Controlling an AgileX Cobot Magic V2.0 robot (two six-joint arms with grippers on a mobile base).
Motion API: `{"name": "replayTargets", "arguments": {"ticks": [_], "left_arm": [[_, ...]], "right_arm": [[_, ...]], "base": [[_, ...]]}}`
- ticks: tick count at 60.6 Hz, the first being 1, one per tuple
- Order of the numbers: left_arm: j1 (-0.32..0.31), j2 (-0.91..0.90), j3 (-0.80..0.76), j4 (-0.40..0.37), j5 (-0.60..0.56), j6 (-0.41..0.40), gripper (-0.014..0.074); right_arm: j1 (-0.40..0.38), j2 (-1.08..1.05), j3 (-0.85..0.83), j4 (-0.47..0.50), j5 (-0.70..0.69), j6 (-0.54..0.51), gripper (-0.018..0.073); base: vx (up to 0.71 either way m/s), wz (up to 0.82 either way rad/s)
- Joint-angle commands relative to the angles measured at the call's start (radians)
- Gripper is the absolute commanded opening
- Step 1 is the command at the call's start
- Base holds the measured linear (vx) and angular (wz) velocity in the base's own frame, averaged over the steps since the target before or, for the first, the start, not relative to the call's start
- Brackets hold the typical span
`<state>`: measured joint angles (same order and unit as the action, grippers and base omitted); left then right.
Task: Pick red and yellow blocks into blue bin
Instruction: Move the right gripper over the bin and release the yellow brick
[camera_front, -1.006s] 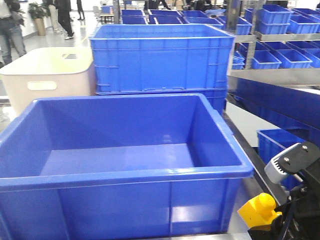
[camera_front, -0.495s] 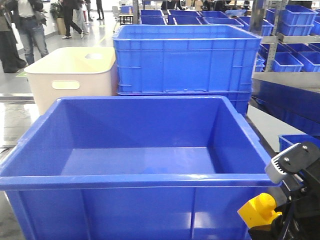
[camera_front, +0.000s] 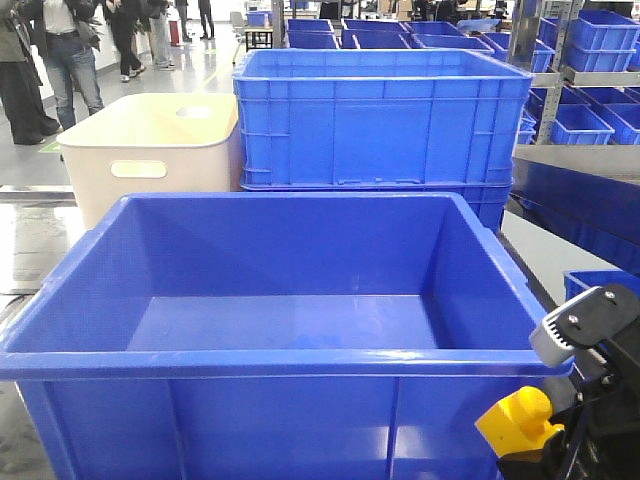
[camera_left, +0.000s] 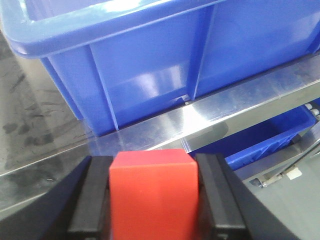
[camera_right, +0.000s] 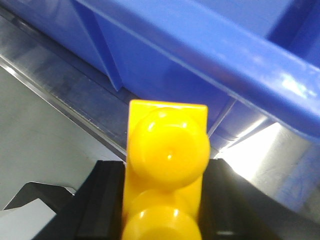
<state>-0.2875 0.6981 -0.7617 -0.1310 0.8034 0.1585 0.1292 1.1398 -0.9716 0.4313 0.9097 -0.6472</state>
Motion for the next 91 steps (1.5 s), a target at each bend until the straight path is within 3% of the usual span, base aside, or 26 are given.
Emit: {"name": "replayTargets", "arguments": {"ticks": [1,14,27,36,48,71,78,91], "left_arm": [[-0.009,0.002,-0.024,-0.013,-0.065,-0.003,0.0251],[-0.009,0.002,-0.024,-0.013,-0.065,-0.003,0.0251],[-0.009,0.002,-0.024,-0.013,-0.065,-0.003,0.0251],[-0.009,0.002,-0.024,-0.013,-0.065,-0.003,0.0251],[-0.009,0.002,-0.024,-0.013,-0.065,-0.003,0.0251],[-0.009,0.002,-0.024,-0.013,-0.065,-0.003,0.0251],[-0.009,0.002,-0.024,-0.013,-0.066,-0.003,0.0251],[-0.009,0.002,-0.024,-0.013,-0.078,-0.003,0.0251]], "right_arm": [[0.001,-0.013,-0.026,0.025,-0.04,-0.004,0.0325],[0.001,-0.013,-0.026,0.04,-0.052,0.004,0.0325],[0.001,-0.017,-0.065,0.088,0.084,0.049,0.0325],[0.001,-0.017,-0.198,0.12,0.155,0.043,0.0325],[0.001,0.027,-0.4,0.125,0.081,0.048,0.0325],[0.006,0.396,-0.667,0.13,0.073,0.048,0.0325],[0.068,0.483,-0.723,0.043,0.071,0.073,0.0339],[0.228,0.608,-0.842,-0.319,0.06,0.298,0.0415]], "base": [[0.0,0.0],[0.0,0.0],[0.0,0.0],[0.0,0.0],[0.0,0.0],[0.0,0.0],[0.0,0.0],[0.0,0.0]]}}
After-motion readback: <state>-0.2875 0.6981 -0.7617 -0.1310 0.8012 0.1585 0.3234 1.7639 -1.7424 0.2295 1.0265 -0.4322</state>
